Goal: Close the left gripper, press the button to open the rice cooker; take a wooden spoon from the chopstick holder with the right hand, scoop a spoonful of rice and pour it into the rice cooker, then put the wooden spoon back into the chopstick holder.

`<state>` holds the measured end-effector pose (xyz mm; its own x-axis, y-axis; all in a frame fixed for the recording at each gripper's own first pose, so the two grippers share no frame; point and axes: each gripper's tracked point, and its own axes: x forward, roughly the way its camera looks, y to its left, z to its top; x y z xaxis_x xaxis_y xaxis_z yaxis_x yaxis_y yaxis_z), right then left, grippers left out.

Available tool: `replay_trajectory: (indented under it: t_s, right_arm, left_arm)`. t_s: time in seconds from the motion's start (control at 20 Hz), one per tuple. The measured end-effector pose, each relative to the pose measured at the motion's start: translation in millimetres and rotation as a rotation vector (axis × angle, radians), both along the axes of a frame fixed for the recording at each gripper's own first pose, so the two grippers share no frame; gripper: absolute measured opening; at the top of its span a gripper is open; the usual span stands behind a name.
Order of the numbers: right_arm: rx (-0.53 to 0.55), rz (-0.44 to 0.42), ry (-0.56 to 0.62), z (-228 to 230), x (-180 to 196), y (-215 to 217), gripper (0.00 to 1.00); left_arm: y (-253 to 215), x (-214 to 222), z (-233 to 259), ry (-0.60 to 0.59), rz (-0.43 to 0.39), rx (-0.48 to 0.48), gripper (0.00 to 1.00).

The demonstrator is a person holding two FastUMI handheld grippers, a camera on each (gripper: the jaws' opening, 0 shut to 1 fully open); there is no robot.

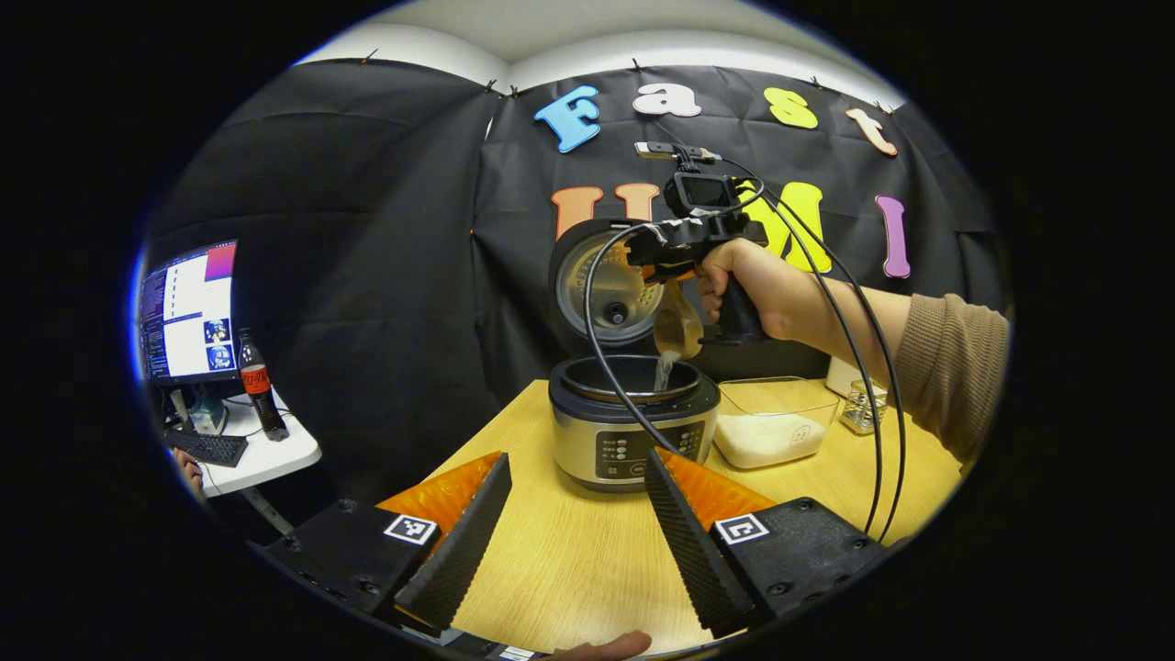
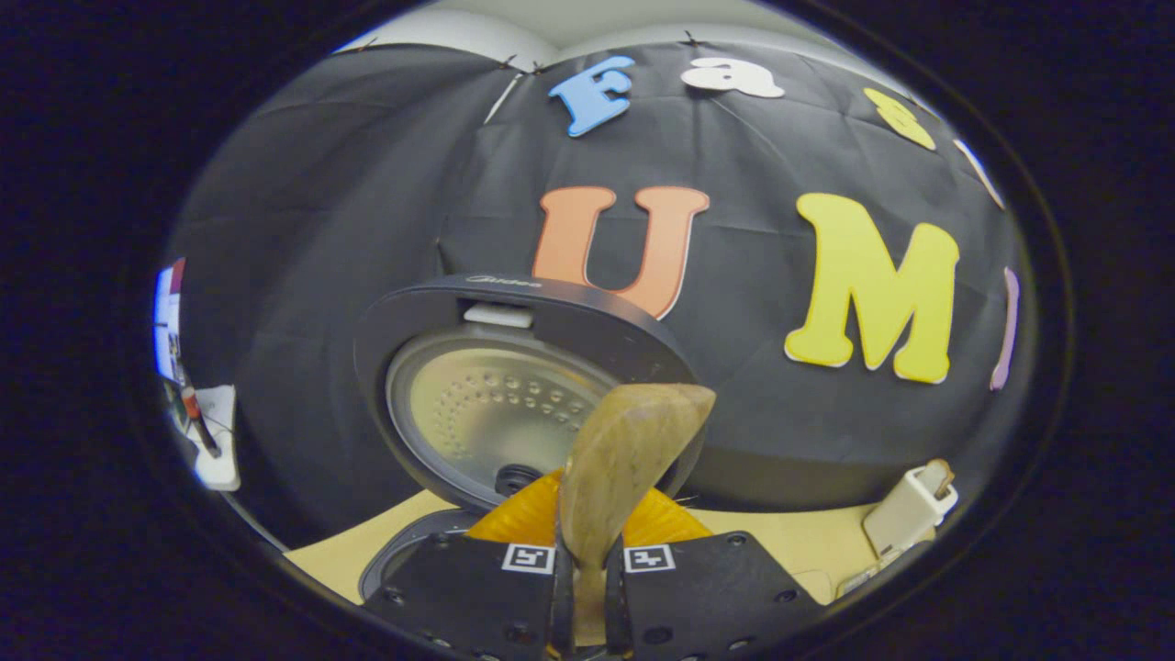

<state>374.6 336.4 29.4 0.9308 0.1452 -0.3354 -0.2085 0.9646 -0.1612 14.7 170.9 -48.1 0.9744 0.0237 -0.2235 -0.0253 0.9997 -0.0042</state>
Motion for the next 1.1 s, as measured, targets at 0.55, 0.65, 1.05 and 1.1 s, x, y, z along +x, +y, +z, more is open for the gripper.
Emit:
replay_trajectory:
  t_s: [0.55, 0.65, 1.05, 1.1]
  right_arm:
    - [-0.249, 0.072, -0.134, 20.2, -21.5, 6.5, 0.13]
    - [-0.231, 0.046, -0.145, 26.2, -26.4, -16.2, 0.13]
    - [-0.21, -0.111, -0.173, 60.4, -40.5, -142.3, 0.13]
    - [-0.212, -0.134, -0.176, 62.0, -42.0, -161.7, 0.13]
  left_arm:
    - [-5.4, 0.7, -2.8, 0.014, -0.001, 0.077, 0.94]
    - [-11.3, -2.0, 4.4, -0.005, -0.003, 0.101, 0.94]
    - [-41.4, -6.8, 19.9, -0.042, -0.027, 0.106, 0.95]
    - [-43.7, -7.6, 21.7, -0.046, -0.031, 0.104, 0.95]
